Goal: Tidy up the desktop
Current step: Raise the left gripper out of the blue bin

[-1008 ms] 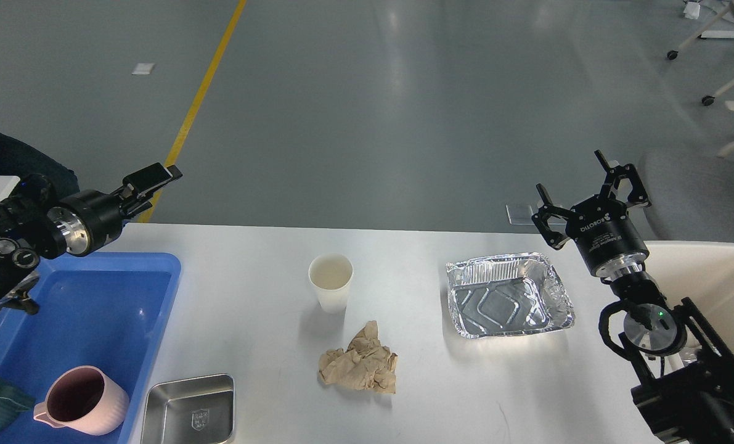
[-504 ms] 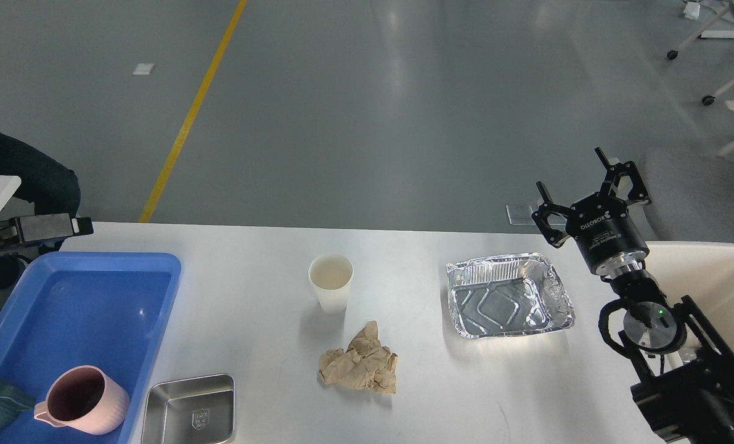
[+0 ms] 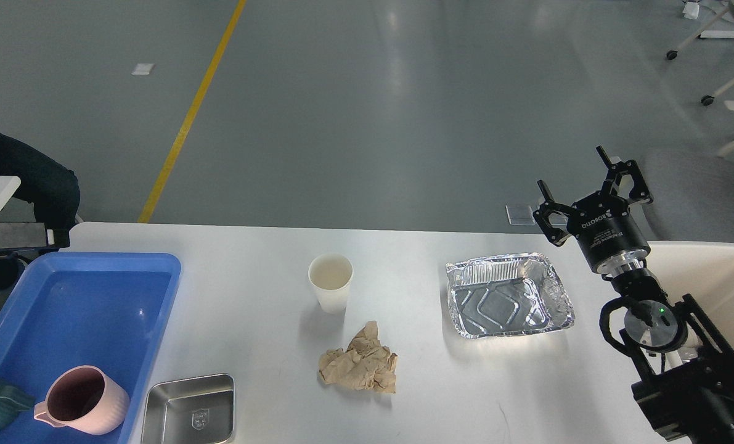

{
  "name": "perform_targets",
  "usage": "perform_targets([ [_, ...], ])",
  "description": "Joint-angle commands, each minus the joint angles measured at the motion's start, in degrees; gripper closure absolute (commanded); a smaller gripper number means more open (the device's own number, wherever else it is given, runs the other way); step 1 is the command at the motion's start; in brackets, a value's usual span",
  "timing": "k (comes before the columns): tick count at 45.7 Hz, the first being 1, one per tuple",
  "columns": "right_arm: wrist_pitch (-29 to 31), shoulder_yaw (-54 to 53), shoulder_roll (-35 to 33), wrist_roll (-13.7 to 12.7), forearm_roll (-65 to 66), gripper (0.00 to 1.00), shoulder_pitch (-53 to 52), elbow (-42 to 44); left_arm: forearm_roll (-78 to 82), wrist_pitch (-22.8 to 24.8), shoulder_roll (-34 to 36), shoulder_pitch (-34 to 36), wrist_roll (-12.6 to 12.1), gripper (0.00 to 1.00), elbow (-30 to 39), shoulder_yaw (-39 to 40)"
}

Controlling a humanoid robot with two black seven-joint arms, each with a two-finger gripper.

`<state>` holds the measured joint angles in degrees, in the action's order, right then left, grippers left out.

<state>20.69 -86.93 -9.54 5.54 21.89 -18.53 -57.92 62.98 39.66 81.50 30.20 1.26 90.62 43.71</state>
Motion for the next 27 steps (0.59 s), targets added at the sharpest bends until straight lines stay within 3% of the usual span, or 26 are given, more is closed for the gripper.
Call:
perform_targets([
  [1,0.1,0.0,0.0,0.0,0.1,0.00,0.1,-0.1,-0.1,5.8,-4.6,-0.2,-1.4,0.02,-0.9,-0.2],
  [6,0.1,0.0,0.0,0.0,0.0,0.00,0.4,-0.3,0.0,10.4,-9.6,-0.3,-3.6,0.02,-1.7,-0.3],
  [14,0.1,-0.2,-0.2,0.0,0.0,0.00,0.9,-0.4,0.0,11.7,-16.2,-0.4,-9.6,0.02,-4.0,-0.9],
  [23,0.1,-0.3,-0.1,0.0,0.0,0.00,1.4,-0.4,-0.1,11.8,-22.5,-0.5,-22.7,0.02,-5.6,-1.2],
  [27,0.1,-0.3,-0.1,0.0,0.0,0.00,1.4,-0.4,0.0,11.9,-26.5,-0.5,-27.3,0.02,-7.3,-1.1],
])
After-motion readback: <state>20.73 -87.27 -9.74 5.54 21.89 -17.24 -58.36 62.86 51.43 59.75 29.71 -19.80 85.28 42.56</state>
